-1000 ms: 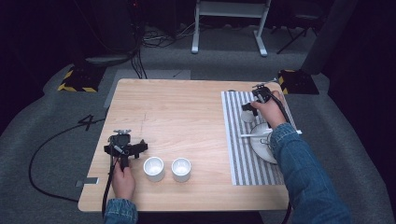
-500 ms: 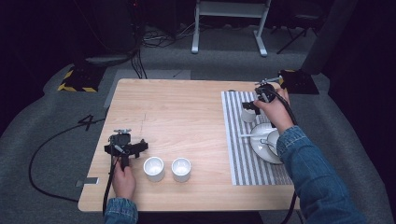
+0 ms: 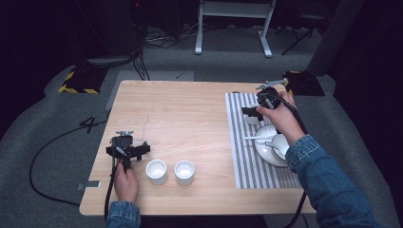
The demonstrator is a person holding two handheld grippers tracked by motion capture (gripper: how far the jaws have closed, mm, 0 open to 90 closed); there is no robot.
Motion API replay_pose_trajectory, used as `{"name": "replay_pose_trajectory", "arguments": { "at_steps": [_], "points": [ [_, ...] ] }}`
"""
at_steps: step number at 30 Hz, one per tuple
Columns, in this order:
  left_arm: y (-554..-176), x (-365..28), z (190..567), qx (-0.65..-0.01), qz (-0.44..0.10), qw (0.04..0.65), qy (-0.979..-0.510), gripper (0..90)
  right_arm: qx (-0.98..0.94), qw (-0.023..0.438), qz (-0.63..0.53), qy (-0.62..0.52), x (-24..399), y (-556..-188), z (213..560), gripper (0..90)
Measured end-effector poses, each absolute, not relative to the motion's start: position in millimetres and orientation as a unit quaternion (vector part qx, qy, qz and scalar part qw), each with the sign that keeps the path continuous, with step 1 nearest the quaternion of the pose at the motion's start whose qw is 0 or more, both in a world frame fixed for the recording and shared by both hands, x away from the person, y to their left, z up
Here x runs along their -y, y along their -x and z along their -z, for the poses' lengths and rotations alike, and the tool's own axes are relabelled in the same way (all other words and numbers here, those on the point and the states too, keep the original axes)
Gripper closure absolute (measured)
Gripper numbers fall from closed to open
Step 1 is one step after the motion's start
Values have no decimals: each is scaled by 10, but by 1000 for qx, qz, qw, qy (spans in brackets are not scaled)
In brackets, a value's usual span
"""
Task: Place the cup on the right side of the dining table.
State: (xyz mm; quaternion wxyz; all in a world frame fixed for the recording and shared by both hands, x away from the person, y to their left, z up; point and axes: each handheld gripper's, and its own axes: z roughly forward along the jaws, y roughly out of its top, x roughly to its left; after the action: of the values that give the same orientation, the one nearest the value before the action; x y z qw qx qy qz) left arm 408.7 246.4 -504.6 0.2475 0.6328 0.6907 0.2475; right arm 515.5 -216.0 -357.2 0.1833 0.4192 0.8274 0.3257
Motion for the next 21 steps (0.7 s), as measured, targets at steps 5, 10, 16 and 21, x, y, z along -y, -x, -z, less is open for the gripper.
{"name": "replay_pose_trajectory", "arguments": {
  "at_steps": [5,10,16,21],
  "points": [
    [-4087,-2464,5046,-690,-248,247,-633,6,-834,177,-335,-401,2096,-5008,3508,195],
    [-4087,-2463,5046,-690,-248,247,-634,6,-844,168,-344,-375,2042,-4828,3469,195],
    [-4087,-2463,5046,-690,-248,247,-633,6,-854,162,-350,-350,2008,-4627,3464,195],
    [-4089,-2466,5046,-690,-247,248,-634,4,-856,163,-354,-339,2029,-4496,3470,194]
  ]
}}
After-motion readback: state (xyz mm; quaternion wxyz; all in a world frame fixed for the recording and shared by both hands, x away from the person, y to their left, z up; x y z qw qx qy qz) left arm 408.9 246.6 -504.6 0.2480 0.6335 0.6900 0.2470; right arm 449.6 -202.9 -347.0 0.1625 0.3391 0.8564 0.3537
